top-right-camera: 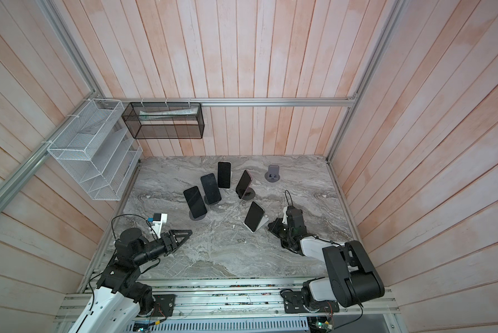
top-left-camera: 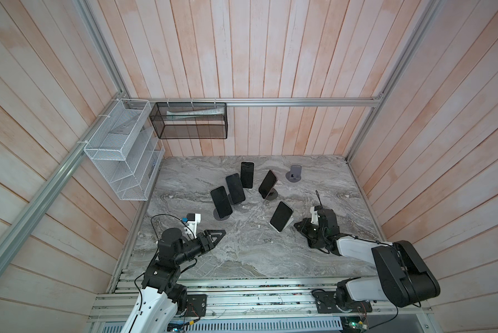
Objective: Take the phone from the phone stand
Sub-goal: 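Position the open right gripper above the teal phone on the white stand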
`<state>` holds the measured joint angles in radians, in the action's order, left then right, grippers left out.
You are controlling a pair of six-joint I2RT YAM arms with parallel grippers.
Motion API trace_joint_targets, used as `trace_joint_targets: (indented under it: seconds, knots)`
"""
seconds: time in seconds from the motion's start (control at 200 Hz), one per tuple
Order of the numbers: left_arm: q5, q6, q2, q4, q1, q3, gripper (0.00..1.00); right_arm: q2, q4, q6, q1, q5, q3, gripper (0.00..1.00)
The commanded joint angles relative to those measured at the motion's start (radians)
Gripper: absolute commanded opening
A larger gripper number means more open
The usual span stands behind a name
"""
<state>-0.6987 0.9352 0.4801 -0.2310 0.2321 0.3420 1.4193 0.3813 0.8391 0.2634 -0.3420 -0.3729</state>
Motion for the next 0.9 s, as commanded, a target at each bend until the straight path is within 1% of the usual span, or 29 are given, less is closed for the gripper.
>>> trace_joint_targets:
  seconds: [0.0,0.11,0.255,0.35,0.47,0.71,0.805,0.895]
  knots:
    - [0.007,-0.025,0.029,0.023,0.006,0.022,0.57,0.058,0.075,0.007,0.007,0.039,-0.026,0.0]
    - [-0.005,-0.039,0.056,0.021,0.005,0.036,0.57,0.119,0.068,-0.011,0.006,0.062,-0.064,0.0]
    - [0.009,-0.066,0.051,0.003,0.005,0.046,0.57,0.182,0.133,0.03,0.014,0.065,-0.083,0.0]
    - [0.025,-0.085,0.055,-0.01,0.005,0.054,0.57,0.244,0.146,0.031,0.016,0.06,-0.126,0.0]
    - [0.025,-0.094,0.071,-0.023,0.005,0.067,0.58,0.308,0.166,0.009,0.015,0.039,-0.18,0.0]
    - [0.013,-0.114,0.062,-0.047,0.006,0.064,0.58,0.449,0.186,-0.021,0.015,-0.053,-0.293,0.0]
    - [0.005,-0.116,0.057,-0.04,0.006,0.064,0.58,0.478,0.157,-0.051,0.017,-0.078,-0.341,0.0]
    - [-0.013,-0.11,0.051,-0.018,0.006,0.058,0.58,0.483,0.152,-0.064,0.019,-0.092,-0.347,0.0]
